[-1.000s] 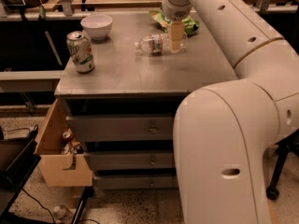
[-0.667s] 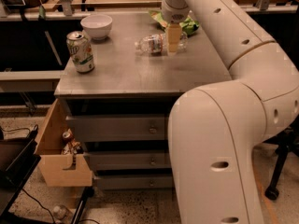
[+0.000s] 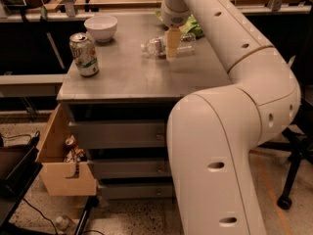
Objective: Place water bottle upright
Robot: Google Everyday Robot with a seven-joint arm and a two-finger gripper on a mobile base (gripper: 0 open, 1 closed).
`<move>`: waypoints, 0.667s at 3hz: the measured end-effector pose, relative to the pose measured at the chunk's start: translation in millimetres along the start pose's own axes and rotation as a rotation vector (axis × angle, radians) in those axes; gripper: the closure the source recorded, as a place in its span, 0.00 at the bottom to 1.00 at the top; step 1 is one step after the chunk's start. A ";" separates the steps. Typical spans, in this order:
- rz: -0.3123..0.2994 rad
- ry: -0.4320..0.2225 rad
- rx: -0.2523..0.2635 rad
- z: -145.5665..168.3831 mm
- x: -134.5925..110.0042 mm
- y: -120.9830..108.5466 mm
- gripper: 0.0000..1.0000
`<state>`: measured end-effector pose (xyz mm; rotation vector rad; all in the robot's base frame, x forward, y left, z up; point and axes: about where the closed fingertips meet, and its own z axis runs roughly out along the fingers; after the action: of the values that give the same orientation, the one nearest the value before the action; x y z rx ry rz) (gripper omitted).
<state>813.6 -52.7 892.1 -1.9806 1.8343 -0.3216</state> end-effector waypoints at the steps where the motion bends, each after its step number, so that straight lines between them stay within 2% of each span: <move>1: -0.026 -0.019 -0.030 11.2 -12.9 4.5 0.00; 2: -0.055 0.007 -0.073 23.8 -11.1 12.9 0.00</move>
Offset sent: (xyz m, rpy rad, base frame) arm -0.0007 0.0076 -0.0296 -0.0879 0.1085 0.0713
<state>811.5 -38.7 866.5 -2.0841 1.8230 -0.2820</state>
